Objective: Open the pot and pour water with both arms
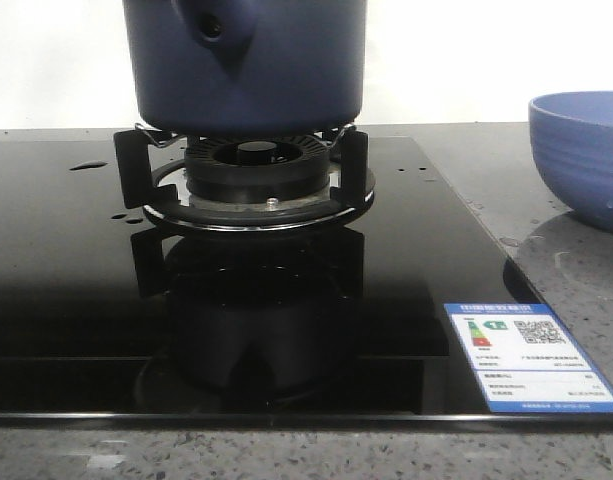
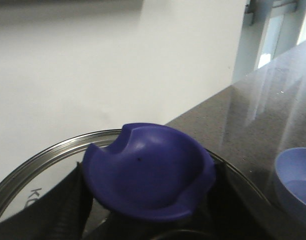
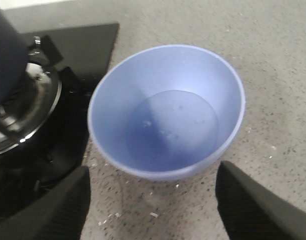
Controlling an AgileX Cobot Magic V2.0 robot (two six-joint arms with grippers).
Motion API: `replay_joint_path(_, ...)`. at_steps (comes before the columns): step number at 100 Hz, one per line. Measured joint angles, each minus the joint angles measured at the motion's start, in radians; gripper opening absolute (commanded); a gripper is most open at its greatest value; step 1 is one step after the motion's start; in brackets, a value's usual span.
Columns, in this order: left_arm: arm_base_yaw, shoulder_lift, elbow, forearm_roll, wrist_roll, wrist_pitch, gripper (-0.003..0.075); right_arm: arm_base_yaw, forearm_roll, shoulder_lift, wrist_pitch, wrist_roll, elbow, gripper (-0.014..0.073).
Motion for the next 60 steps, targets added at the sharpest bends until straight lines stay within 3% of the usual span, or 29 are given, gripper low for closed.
replay_joint_path(29, 0.118, -0.028, -0.002, 0.0, 0.0, 0.034, 0.0335, -0.008, -0.146, 0.313, 0.071, 0.069, -0.21, 0.0475)
replay_joint_path(60, 0.142, -0.028, -0.002, 0.002, 0.0, 0.044, 0.0335, -0.088, -0.187, 0.63, 0.146, 0.073, -0.34, 0.0475)
